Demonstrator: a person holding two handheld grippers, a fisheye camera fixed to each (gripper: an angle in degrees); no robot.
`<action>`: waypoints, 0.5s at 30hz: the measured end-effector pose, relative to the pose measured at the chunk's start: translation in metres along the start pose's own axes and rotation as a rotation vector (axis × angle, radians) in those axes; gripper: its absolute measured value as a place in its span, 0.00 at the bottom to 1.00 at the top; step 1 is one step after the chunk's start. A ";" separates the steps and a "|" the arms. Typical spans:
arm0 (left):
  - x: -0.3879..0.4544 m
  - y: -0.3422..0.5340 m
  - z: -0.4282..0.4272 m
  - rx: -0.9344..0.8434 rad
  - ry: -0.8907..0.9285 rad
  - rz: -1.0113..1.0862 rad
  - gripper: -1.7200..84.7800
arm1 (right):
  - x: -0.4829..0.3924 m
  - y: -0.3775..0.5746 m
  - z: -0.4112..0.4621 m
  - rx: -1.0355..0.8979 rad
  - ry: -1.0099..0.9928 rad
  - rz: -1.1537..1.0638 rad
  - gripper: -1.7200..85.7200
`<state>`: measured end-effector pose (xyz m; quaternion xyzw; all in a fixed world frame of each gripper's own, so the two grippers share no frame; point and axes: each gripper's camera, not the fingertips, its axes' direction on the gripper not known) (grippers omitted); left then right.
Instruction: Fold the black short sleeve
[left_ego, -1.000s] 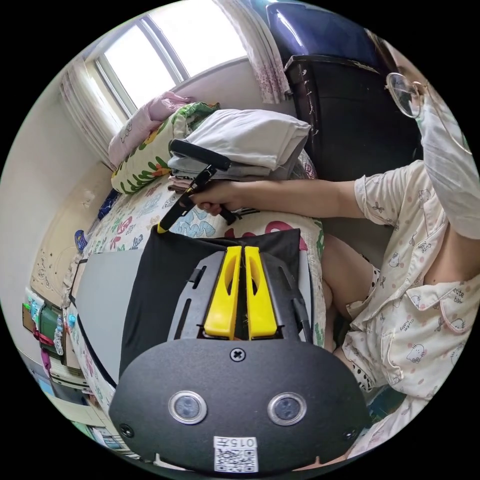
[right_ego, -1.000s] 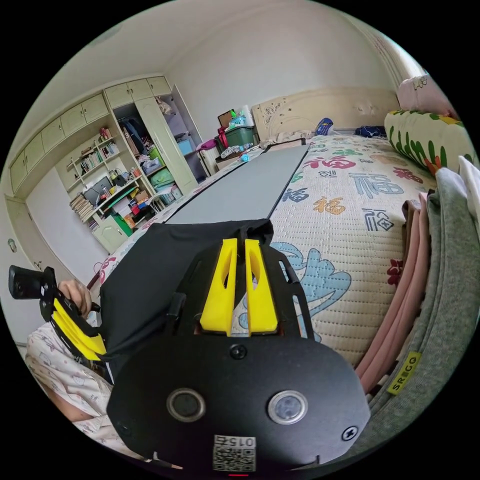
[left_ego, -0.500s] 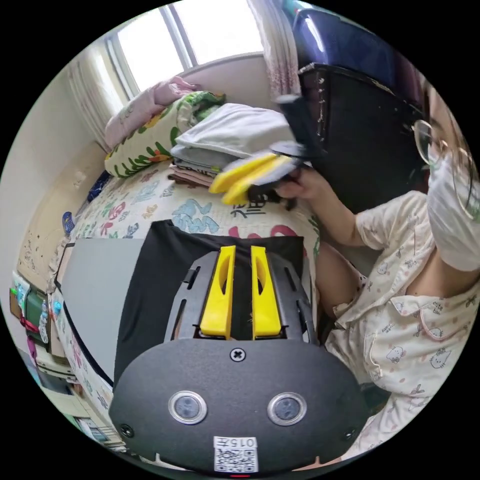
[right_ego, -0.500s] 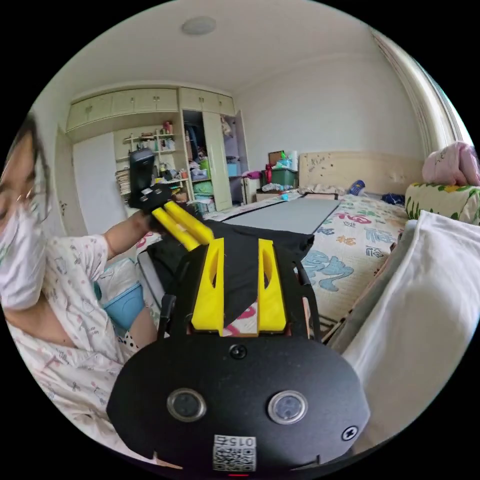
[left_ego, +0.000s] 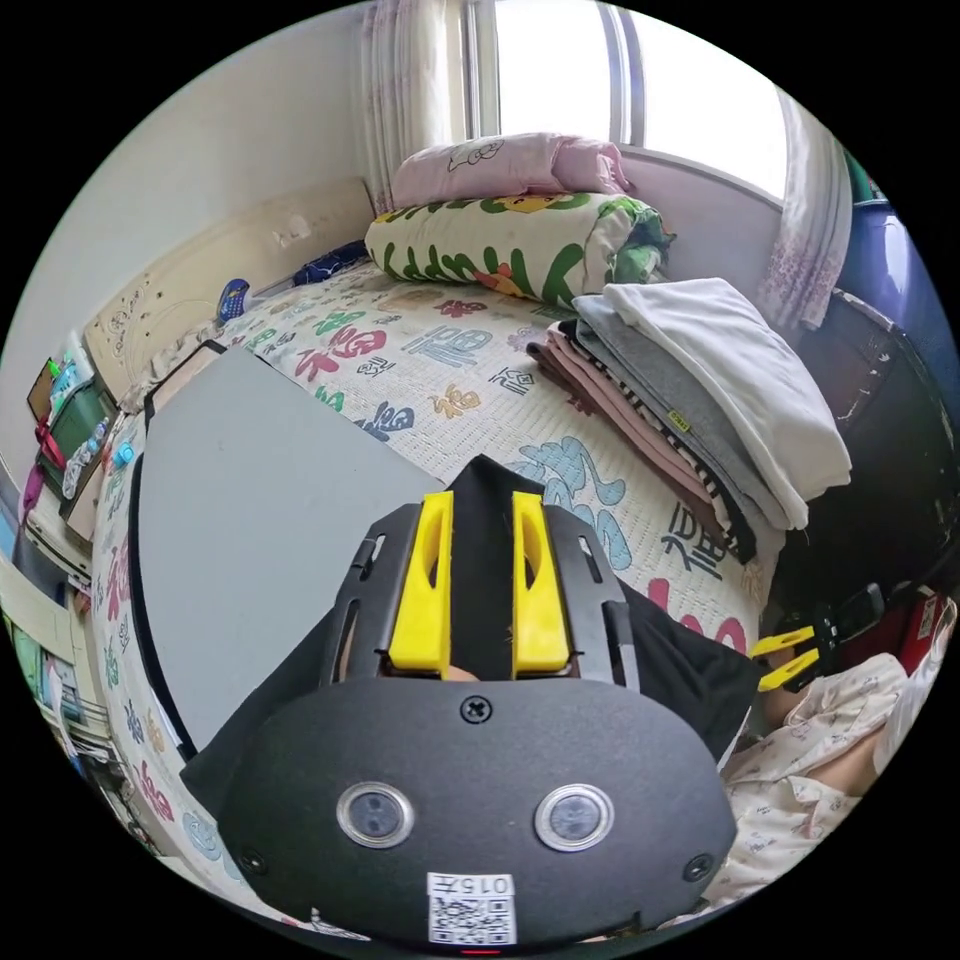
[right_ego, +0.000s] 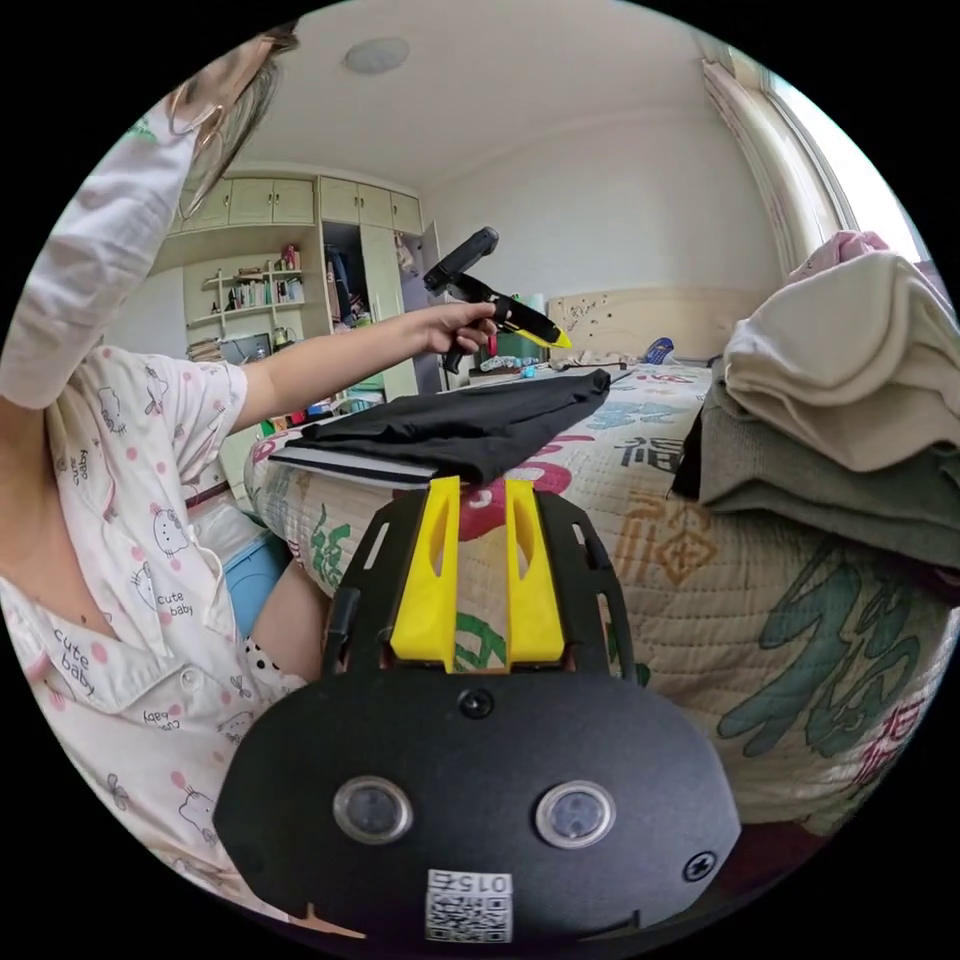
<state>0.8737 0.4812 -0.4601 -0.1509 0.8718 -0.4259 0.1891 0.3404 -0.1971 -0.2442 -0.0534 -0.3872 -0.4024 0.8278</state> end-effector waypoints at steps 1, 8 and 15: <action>0.013 -0.006 0.019 -0.017 -0.010 0.001 0.17 | 0.005 0.007 0.003 0.016 -0.004 0.016 0.09; 0.087 -0.043 0.152 -0.103 -0.075 -0.023 0.18 | 0.022 0.048 0.013 0.084 0.026 0.049 0.06; 0.198 -0.064 0.314 -0.234 -0.059 0.044 0.09 | 0.033 0.088 0.021 0.110 0.098 0.063 0.03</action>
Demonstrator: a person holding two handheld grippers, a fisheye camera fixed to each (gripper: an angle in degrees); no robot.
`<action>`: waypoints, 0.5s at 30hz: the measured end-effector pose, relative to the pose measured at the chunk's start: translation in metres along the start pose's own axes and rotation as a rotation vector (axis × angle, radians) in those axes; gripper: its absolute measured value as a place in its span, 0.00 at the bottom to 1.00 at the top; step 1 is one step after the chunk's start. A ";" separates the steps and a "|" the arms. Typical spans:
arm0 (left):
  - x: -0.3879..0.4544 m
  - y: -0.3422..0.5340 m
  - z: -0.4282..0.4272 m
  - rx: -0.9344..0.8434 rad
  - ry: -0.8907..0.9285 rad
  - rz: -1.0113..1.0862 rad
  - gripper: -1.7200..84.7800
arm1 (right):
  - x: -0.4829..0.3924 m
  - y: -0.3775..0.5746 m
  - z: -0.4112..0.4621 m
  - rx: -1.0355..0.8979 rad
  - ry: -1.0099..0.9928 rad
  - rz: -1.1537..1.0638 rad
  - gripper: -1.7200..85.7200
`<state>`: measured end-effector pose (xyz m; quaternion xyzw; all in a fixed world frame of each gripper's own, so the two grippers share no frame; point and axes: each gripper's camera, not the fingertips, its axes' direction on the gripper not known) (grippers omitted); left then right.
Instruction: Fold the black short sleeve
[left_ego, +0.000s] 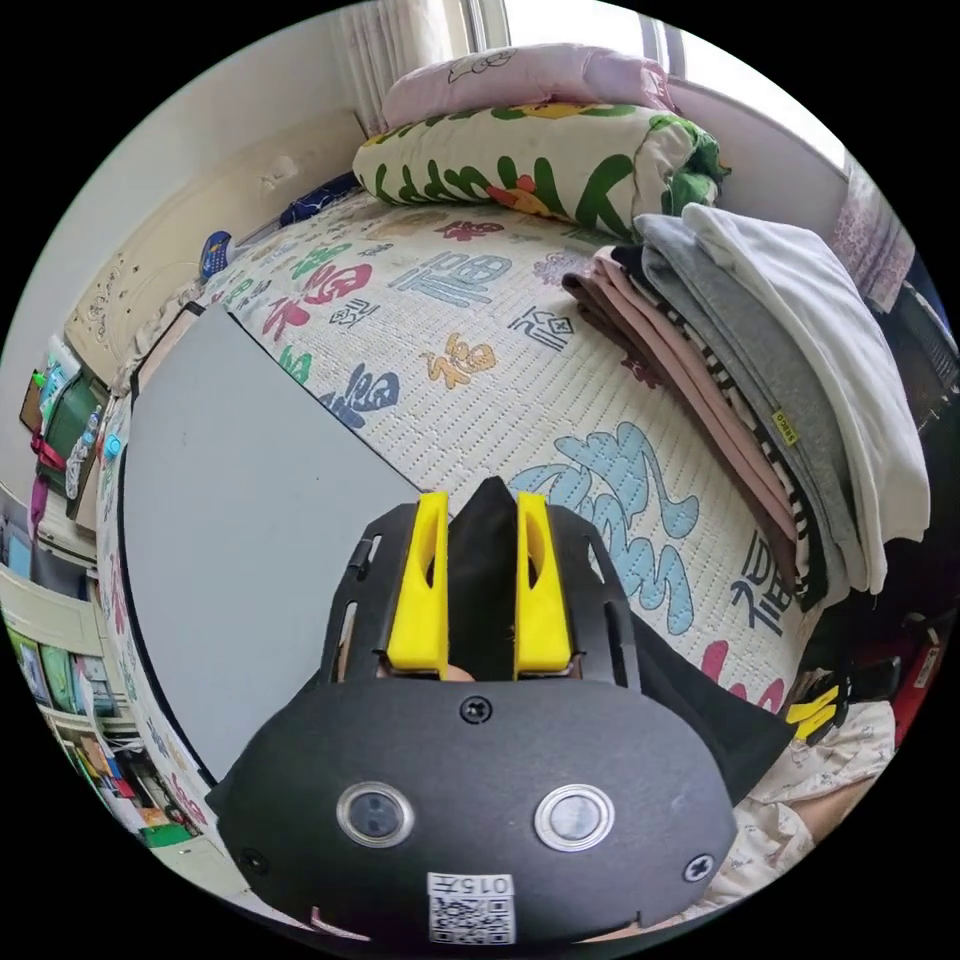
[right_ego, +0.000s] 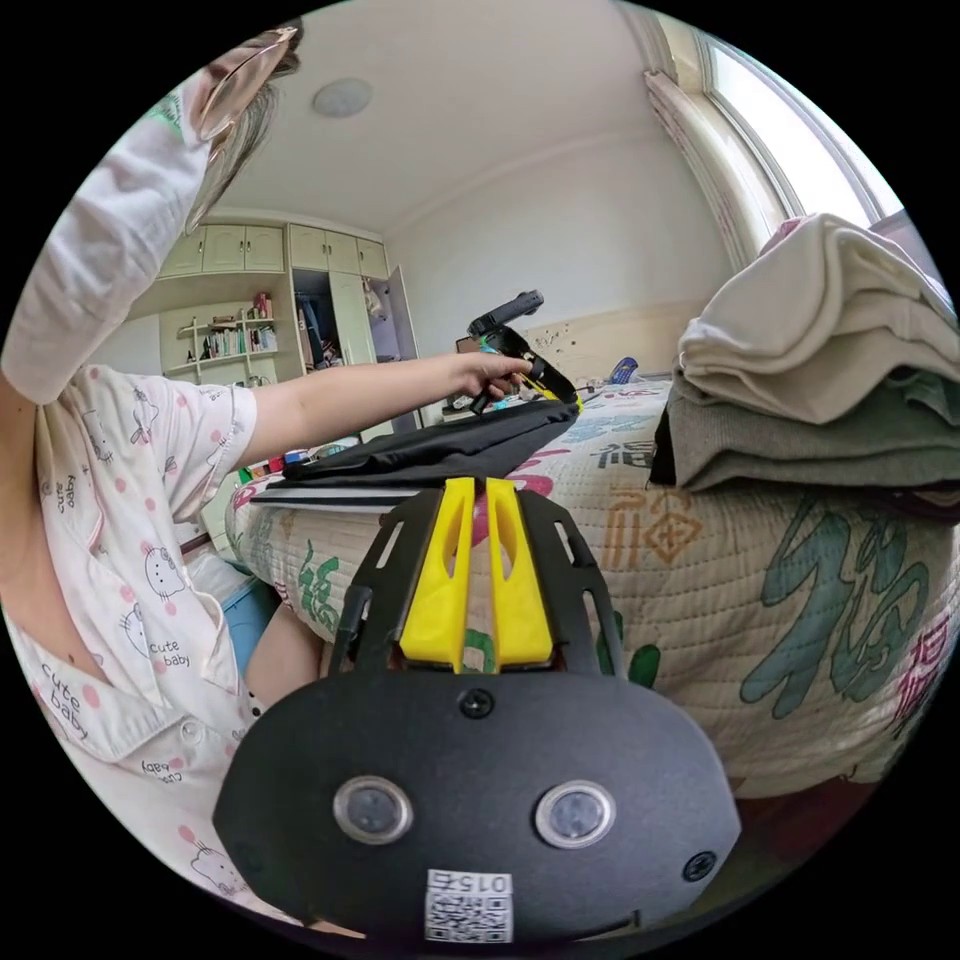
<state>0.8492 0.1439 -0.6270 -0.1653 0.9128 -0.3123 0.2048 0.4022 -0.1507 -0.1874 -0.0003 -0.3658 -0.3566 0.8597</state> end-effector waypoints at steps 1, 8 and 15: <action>0.029 -0.002 0.014 0.016 -0.023 0.048 0.06 | 0.002 0.005 -0.001 0.008 0.011 -0.002 0.03; 0.134 -0.006 0.002 0.321 0.039 0.040 0.03 | 0.013 0.013 -0.045 0.213 0.201 0.003 0.03; 0.165 0.109 -0.100 0.777 0.317 -0.026 0.03 | -0.046 -0.014 -0.085 0.407 0.005 -0.193 0.03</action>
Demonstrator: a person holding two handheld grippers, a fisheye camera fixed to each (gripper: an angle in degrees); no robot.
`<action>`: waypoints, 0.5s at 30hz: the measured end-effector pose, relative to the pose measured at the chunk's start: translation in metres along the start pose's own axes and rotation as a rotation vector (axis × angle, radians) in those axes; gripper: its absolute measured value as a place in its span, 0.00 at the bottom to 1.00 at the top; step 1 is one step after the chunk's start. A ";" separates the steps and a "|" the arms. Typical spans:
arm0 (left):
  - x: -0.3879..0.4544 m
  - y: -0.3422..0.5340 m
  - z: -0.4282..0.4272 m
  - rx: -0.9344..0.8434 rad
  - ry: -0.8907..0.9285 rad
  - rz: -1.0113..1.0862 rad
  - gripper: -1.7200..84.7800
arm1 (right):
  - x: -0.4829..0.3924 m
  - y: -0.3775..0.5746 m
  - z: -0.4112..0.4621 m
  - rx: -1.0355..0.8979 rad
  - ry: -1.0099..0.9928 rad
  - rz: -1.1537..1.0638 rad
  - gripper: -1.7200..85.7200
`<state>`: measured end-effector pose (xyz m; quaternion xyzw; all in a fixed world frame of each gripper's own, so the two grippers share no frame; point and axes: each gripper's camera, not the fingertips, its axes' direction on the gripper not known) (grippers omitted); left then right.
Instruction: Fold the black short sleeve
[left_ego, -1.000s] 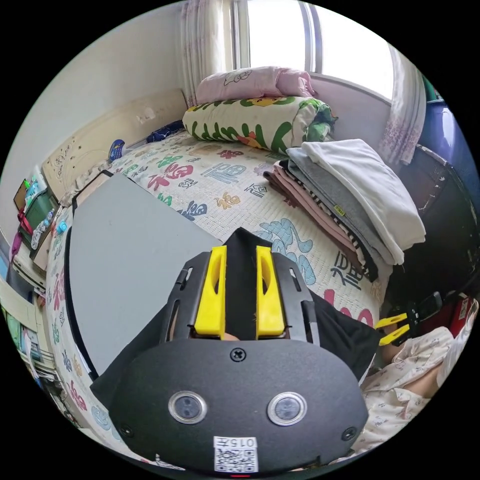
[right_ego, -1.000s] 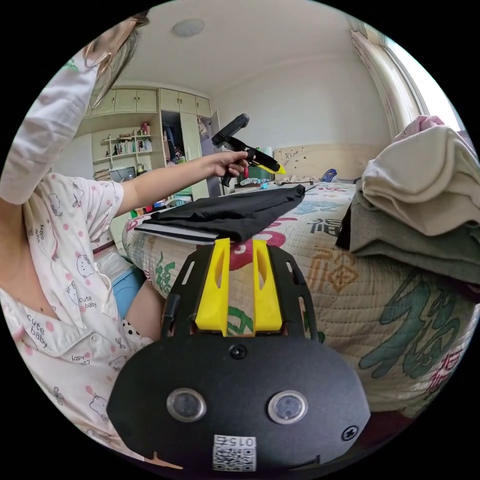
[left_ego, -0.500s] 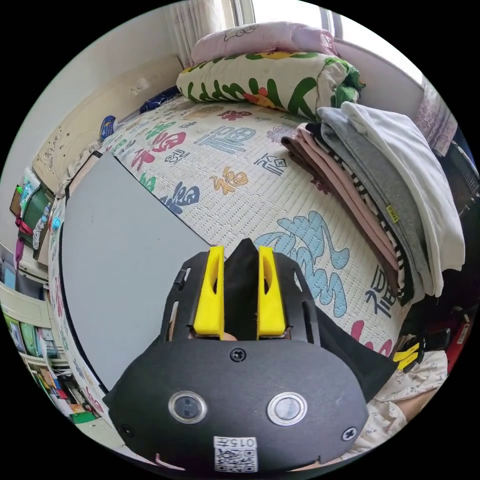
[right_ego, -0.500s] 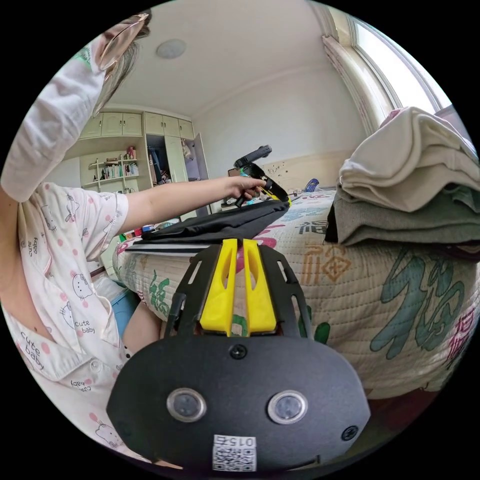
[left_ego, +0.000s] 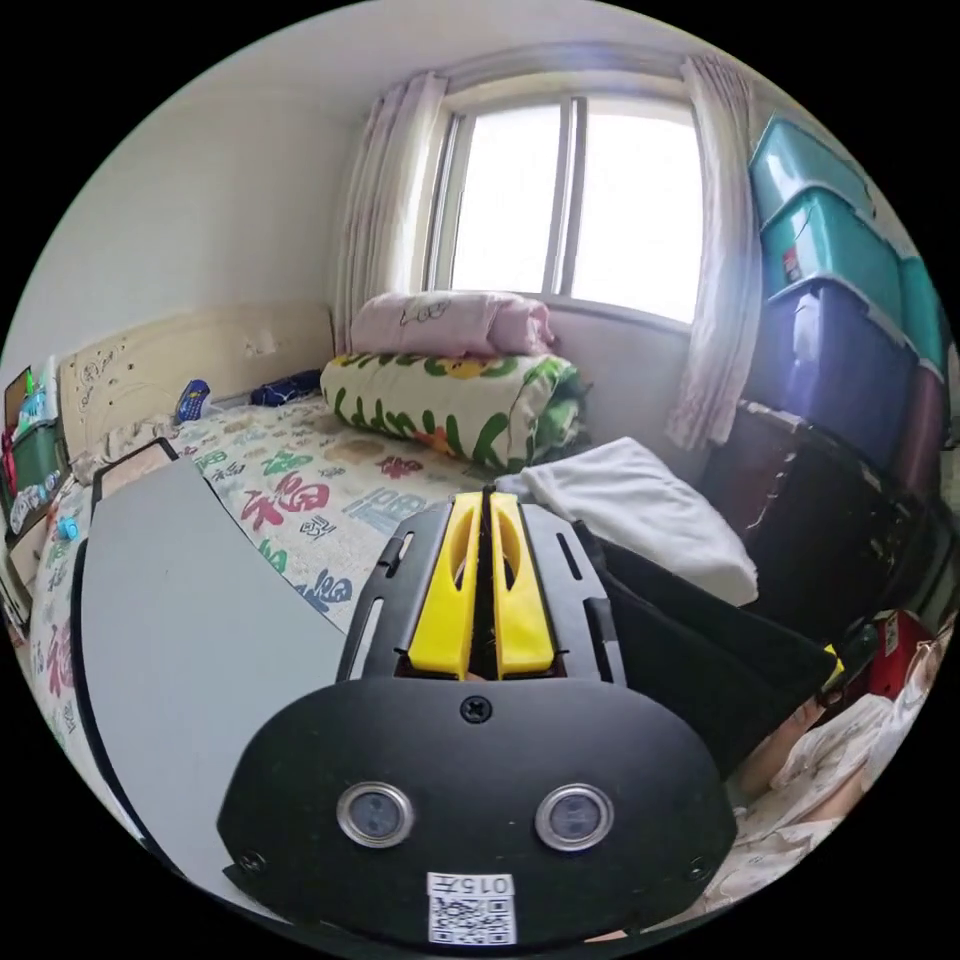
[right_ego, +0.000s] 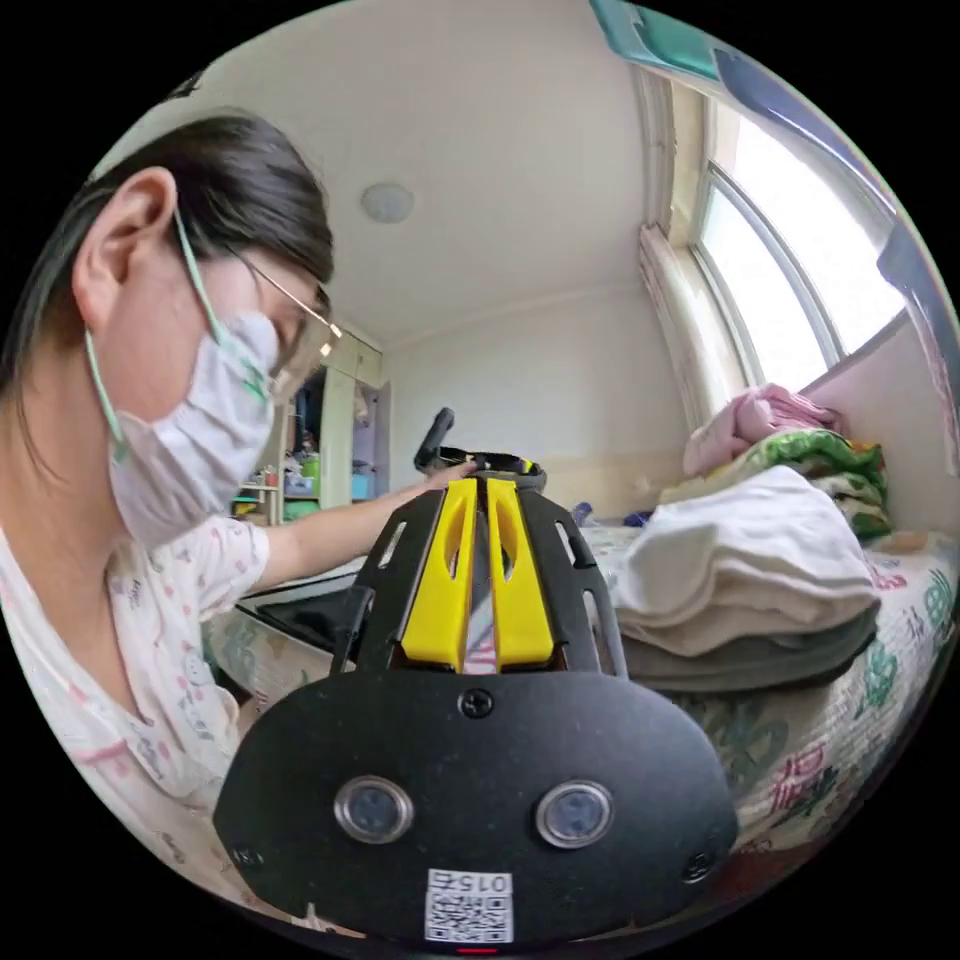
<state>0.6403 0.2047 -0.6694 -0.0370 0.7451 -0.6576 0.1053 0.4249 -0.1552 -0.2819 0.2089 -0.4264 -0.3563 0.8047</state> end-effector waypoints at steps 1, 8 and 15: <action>-0.001 0.020 -0.027 0.028 0.013 -0.009 0.03 | -0.013 -0.001 0.009 0.000 -0.076 -0.012 0.03; -0.062 0.197 -0.150 0.032 -0.087 -0.064 0.03 | -0.091 0.034 0.112 -0.161 -0.465 0.027 0.03; -0.151 0.379 -0.139 -0.081 -0.169 -0.298 0.04 | -0.170 0.106 0.218 -0.509 -0.600 0.036 0.03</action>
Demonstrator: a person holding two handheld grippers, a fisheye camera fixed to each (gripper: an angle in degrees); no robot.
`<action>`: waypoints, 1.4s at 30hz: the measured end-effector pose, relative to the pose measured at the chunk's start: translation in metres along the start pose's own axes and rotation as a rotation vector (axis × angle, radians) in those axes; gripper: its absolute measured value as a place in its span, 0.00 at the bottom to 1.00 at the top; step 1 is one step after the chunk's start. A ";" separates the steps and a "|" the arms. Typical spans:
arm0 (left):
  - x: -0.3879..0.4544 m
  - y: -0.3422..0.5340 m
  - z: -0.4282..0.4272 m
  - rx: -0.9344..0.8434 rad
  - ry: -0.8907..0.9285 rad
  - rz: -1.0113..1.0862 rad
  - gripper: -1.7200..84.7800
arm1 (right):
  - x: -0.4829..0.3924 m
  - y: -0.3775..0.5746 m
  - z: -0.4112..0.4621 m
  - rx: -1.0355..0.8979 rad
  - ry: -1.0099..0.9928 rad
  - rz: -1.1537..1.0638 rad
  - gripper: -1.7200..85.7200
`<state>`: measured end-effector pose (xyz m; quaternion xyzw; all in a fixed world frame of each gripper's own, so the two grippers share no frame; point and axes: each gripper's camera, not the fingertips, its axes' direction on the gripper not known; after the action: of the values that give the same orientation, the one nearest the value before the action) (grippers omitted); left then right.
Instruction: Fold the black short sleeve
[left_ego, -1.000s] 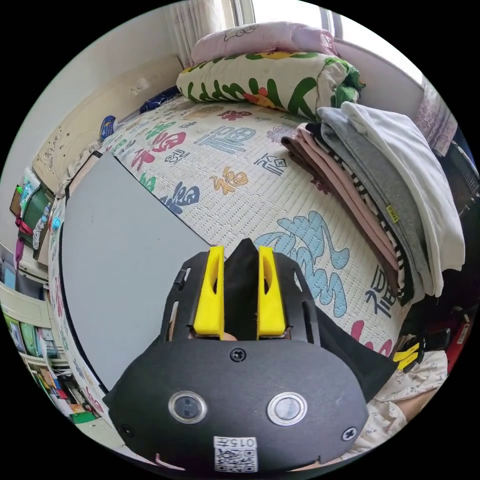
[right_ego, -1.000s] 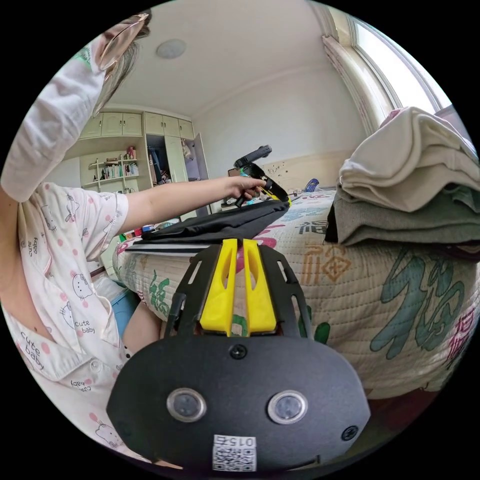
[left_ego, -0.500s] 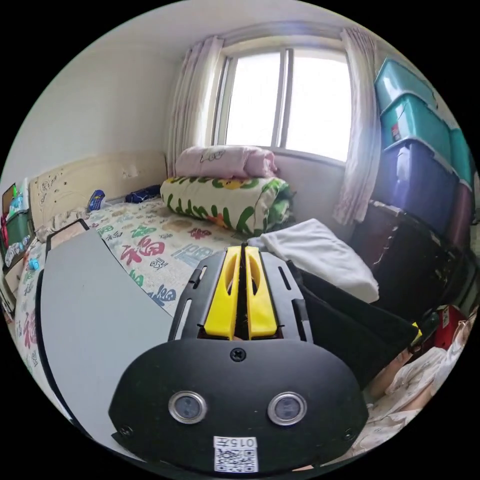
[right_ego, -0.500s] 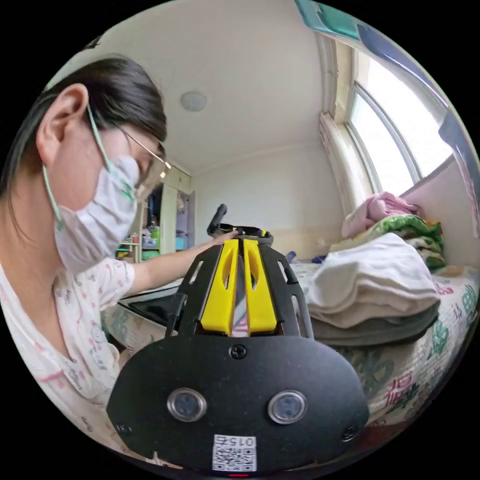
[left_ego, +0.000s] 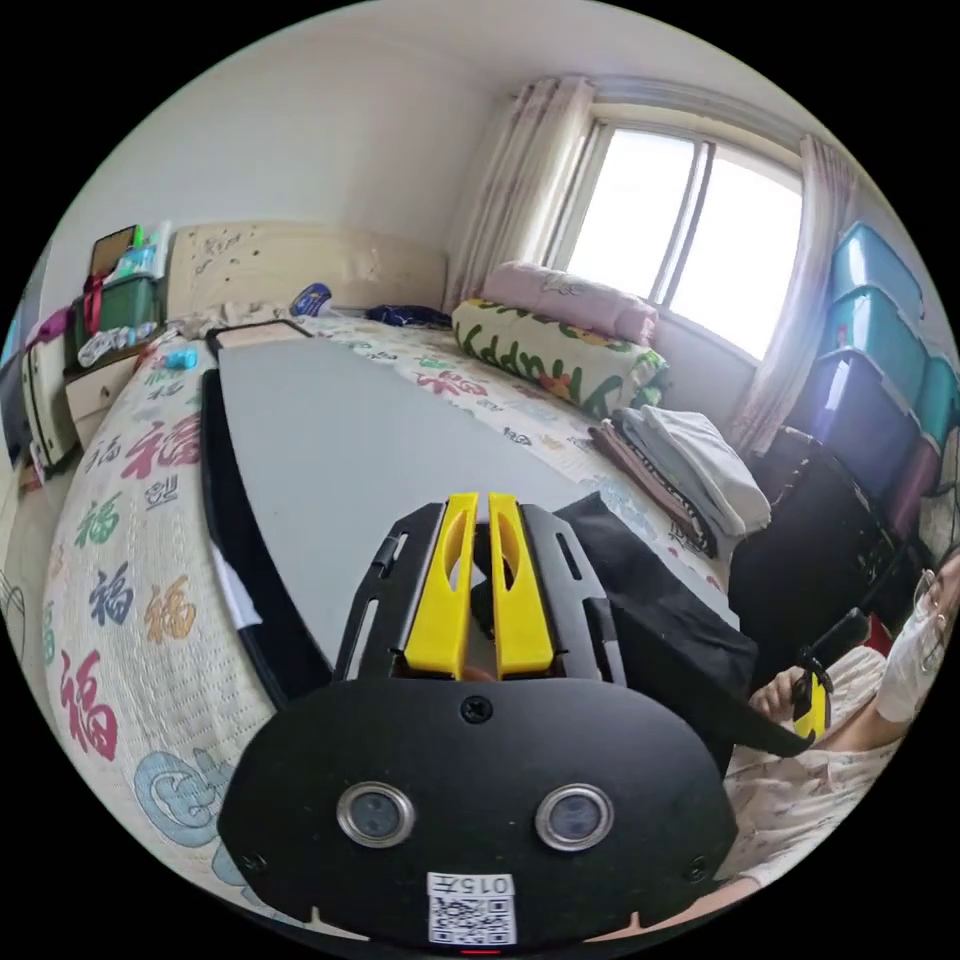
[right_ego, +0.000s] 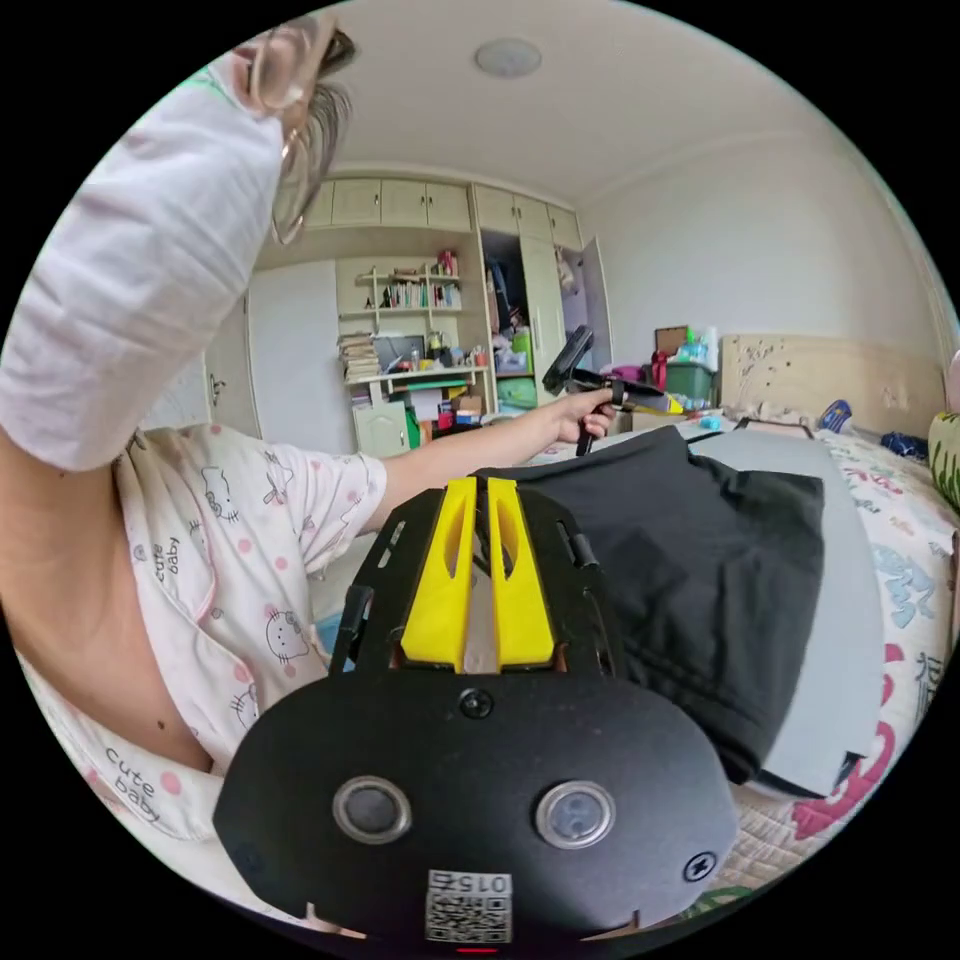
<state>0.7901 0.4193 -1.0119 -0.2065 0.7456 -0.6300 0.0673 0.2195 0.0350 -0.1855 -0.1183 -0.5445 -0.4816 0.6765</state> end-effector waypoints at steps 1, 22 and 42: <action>-0.006 0.012 -0.001 0.038 0.014 -0.035 0.05 | -0.002 0.001 0.012 -0.026 0.001 0.002 0.03; 0.367 -0.052 0.233 -0.352 -0.157 0.201 0.14 | -0.015 -0.068 -0.008 -0.187 0.125 -0.223 0.12; 0.685 -0.254 0.338 -0.237 0.056 0.303 0.13 | -0.030 -0.004 -0.052 -0.278 0.404 0.057 0.14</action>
<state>0.3486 -0.1889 -0.7235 -0.0806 0.8389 -0.5258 0.1156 0.2505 0.0127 -0.2325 -0.1269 -0.3230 -0.5466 0.7621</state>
